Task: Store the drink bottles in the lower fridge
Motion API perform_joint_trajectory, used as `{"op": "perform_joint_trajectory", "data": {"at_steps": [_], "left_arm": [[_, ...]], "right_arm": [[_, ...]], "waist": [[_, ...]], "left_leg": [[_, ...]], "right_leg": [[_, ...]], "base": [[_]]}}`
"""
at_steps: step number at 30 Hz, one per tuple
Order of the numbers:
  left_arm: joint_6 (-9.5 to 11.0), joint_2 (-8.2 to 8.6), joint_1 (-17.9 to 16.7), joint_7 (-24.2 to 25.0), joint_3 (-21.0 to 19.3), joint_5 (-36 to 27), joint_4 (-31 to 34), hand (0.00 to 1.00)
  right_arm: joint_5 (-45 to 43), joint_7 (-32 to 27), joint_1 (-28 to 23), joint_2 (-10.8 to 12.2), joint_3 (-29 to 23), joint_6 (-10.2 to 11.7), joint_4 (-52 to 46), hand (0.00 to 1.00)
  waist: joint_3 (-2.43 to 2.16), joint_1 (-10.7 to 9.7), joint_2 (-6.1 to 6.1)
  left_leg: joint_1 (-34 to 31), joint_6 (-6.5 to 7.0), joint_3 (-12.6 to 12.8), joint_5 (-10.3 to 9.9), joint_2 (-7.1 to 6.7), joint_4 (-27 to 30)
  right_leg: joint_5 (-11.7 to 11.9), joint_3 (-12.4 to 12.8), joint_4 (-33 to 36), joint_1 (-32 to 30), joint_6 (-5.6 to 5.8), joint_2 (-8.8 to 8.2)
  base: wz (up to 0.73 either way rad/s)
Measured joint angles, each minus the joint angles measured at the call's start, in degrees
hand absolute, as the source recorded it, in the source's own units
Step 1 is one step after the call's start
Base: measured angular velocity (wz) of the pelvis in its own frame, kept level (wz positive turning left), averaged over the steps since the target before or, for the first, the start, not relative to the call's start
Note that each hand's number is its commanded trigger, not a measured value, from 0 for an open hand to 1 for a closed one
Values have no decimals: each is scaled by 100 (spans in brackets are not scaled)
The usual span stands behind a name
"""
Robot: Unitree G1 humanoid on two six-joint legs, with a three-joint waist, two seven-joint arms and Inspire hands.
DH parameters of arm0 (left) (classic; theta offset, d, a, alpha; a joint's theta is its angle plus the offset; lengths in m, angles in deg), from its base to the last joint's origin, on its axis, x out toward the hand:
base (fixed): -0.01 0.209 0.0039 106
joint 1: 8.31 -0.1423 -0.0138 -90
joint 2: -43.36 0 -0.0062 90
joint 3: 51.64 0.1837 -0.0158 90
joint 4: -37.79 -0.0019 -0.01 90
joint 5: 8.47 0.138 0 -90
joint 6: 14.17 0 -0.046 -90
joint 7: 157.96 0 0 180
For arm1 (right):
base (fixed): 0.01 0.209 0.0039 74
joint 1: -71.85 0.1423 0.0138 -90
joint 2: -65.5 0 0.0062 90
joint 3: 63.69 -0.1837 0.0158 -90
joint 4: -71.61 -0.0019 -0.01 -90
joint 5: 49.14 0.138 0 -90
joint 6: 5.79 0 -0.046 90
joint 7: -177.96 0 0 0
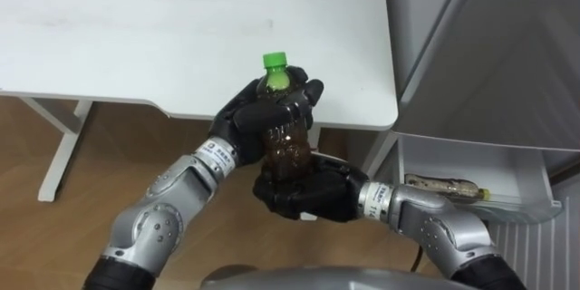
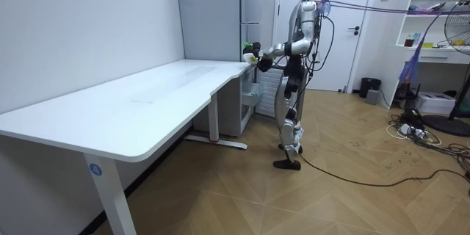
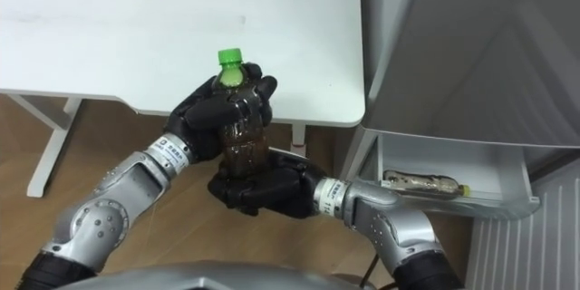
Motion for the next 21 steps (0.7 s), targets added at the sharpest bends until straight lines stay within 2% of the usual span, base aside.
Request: {"op": "perform_joint_trajectory", "data": {"at_steps": [6,21], "left_arm": [[-56,-1,0,-140,-5,-707,-134,0],[-74,13,-8,-269,-5,-823,-142,0]], "right_arm": [[5,1,-1,-3,-1,0,-8,100],[8,-12,-16,8,-13,-2,-3,100]], "waist": [[0,-4,4],[6,-5,31]], "left_leg": [[3,0,0,0,0,5],[17,0,6,0,1,-11]], "right_leg": [[0,-3,0,5,0,0],[0,17,-2,8,0,9]], "base": [[0],[0]]}}
